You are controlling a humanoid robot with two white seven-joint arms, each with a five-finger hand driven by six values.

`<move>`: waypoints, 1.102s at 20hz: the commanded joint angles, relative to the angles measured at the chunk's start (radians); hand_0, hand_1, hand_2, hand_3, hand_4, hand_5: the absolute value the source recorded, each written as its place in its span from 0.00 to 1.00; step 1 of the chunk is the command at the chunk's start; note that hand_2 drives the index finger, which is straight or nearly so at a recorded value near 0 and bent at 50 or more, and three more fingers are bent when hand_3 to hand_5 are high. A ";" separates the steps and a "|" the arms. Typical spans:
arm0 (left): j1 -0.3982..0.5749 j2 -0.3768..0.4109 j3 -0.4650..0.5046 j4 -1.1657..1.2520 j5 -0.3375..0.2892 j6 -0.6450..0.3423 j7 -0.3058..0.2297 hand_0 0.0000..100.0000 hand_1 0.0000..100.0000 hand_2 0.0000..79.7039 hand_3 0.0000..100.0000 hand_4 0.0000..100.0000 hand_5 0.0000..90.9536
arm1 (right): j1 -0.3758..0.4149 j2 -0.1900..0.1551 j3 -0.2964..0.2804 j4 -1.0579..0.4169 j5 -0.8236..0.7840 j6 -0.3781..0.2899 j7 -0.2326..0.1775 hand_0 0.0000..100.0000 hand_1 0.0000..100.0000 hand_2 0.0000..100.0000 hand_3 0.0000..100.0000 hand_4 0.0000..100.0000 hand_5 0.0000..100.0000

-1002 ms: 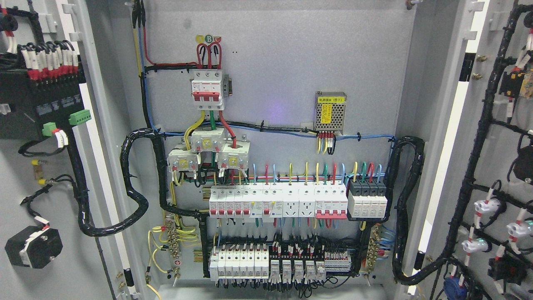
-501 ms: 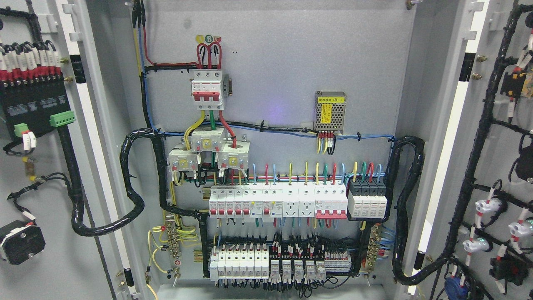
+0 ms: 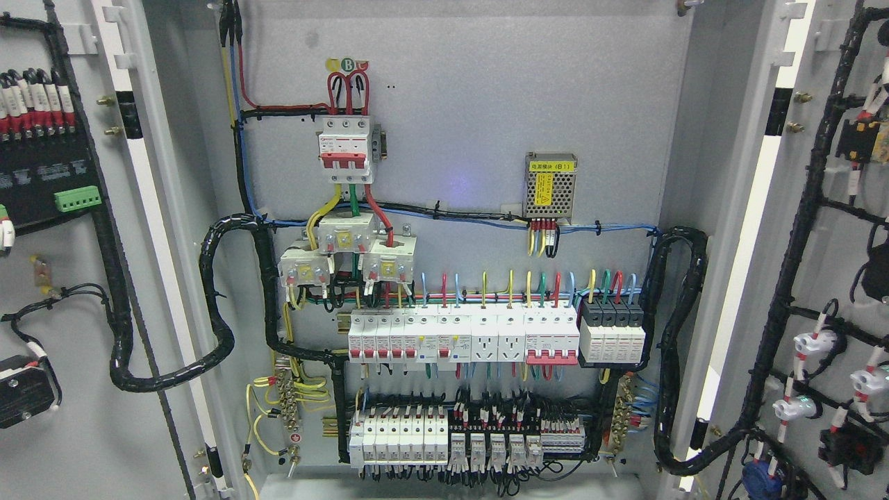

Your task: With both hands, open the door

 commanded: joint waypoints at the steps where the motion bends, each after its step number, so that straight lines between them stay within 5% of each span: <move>1: -0.083 0.065 0.025 0.222 -0.002 -0.604 0.002 0.12 0.39 0.00 0.00 0.00 0.00 | 0.007 -0.001 -0.030 0.023 -0.030 -0.009 -0.005 0.12 0.39 0.00 0.00 0.00 0.00; 22: -0.125 0.079 0.017 0.251 0.005 -0.604 0.002 0.12 0.39 0.00 0.00 0.00 0.00 | 0.061 0.002 -0.073 0.048 -0.082 -0.011 -0.005 0.12 0.39 0.00 0.00 0.00 0.00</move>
